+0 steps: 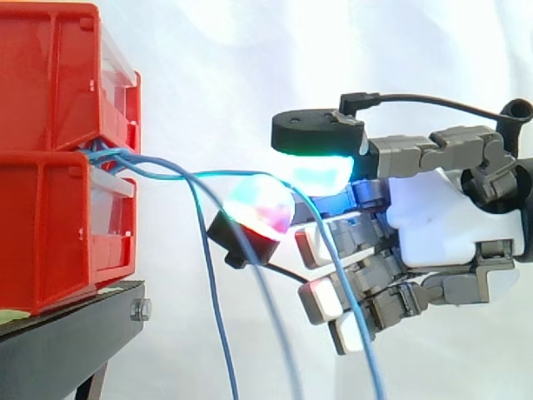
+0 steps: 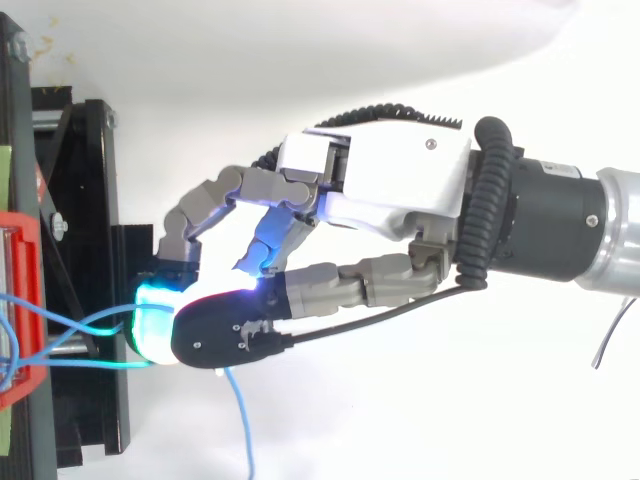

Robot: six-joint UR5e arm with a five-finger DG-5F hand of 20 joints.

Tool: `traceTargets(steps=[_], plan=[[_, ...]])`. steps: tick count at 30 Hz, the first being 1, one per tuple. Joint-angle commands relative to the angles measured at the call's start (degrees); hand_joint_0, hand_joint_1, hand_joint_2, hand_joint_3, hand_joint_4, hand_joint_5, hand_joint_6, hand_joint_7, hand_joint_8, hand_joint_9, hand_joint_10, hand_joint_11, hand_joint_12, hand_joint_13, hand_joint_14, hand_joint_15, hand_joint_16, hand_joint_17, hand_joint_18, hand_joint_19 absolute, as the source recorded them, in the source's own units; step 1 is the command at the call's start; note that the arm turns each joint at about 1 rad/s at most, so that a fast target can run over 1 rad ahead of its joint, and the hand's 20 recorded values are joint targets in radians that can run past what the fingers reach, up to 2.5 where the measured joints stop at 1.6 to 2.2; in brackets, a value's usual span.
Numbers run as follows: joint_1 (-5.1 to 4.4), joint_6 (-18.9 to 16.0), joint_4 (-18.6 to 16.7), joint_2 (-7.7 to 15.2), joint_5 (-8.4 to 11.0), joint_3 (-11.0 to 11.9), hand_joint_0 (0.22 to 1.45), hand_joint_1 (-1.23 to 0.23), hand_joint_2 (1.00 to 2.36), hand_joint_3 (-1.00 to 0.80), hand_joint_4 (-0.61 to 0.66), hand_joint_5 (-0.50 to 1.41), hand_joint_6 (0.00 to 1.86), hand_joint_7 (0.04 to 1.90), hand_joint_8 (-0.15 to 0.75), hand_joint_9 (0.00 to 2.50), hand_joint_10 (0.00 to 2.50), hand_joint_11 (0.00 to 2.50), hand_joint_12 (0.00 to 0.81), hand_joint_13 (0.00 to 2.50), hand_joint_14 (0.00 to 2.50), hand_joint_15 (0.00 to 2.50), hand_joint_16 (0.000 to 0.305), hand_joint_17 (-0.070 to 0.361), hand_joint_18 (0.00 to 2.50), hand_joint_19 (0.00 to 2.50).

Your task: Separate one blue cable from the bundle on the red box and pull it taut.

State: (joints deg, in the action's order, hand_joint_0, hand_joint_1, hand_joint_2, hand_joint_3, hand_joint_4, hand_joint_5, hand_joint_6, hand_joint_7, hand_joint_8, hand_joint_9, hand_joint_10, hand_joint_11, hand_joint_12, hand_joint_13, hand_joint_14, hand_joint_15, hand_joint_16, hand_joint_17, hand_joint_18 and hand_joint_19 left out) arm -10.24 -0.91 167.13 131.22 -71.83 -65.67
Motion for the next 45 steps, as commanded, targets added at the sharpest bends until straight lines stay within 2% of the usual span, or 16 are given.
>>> traceTargets(steps=[1,15,19,21,26,35,36,40,41,43,45], plan=[[0.22,0.91,0.22,-0.17,0.03,0.45,0.46,-0.62,1.47,-0.09,-0.1,-0.08,0.92,0.91,0.216,1.15,0.01,0.43,0.41,0.99,0.02,0.61,0.056,0.127,0.98,0.49],[-0.13,2.23,0.31,-0.08,0.2,0.54,0.46,-0.65,1.42,-0.08,-0.08,-0.08,0.92,0.89,0.223,1.16,0.01,0.46,0.414,0.99,0.02,0.62,0.056,0.126,0.98,0.5],[-0.3,1.97,1.54,-0.08,0.29,0.54,0.47,-0.67,1.39,-0.06,-0.09,-0.08,0.92,0.89,0.226,1.16,0.01,0.46,0.414,0.99,0.02,0.62,0.056,0.125,0.98,0.5],[-0.57,1.7,3.38,-0.17,0.2,0.54,0.47,-0.67,1.38,-0.07,-0.09,-0.08,0.92,0.89,0.223,1.16,0.01,0.46,0.413,0.99,0.02,0.63,0.056,0.125,0.98,0.5],[-0.83,-1.9,5.14,-0.17,-0.24,0.54,0.48,-0.67,1.37,-0.06,-0.09,-0.08,0.92,0.89,0.226,1.16,0.01,0.47,0.414,1.0,0.02,0.63,0.056,0.125,0.98,0.51],[-0.83,-8.76,7.34,-0.17,-2.43,0.63,0.47,-0.66,1.4,-0.07,-0.08,-0.08,0.92,0.89,0.228,1.18,0.01,0.47,0.414,1.0,0.02,0.63,0.056,0.126,0.98,0.51],[-0.83,-10.86,8.13,-0.17,-3.4,0.63,0.47,-0.66,1.4,-0.07,-0.08,-0.08,0.92,0.88,0.224,1.18,0.02,0.47,0.415,1.0,0.02,0.63,0.056,0.126,0.98,0.51],[-0.83,-13.5,8.92,-0.26,-4.81,0.63,0.46,-0.66,1.41,-0.09,-0.05,-0.08,0.92,0.88,0.225,1.18,0.01,0.48,0.417,0.99,0.02,0.62,0.057,0.127,0.98,0.51],[-0.83,-15.08,9.1,-0.17,-5.42,0.63,0.46,-0.66,1.41,-0.09,-0.05,-0.08,0.92,0.88,0.227,1.18,0.01,0.47,0.416,0.99,0.02,0.63,0.057,0.127,0.98,0.51],[-0.83,-15.7,9.1,-0.17,-5.6,0.54,0.48,-0.68,1.28,-0.11,-0.02,-0.09,0.92,0.86,0.228,1.17,0.01,0.47,0.415,0.99,0.02,0.63,0.057,0.127,0.97,0.51],[-0.83,-16.14,9.1,-0.17,-5.69,0.63,0.49,-0.69,1.22,-0.11,-0.01,-0.09,0.92,0.87,0.229,1.17,0.02,0.47,0.415,0.99,0.02,0.63,0.056,0.127,0.97,0.51]])
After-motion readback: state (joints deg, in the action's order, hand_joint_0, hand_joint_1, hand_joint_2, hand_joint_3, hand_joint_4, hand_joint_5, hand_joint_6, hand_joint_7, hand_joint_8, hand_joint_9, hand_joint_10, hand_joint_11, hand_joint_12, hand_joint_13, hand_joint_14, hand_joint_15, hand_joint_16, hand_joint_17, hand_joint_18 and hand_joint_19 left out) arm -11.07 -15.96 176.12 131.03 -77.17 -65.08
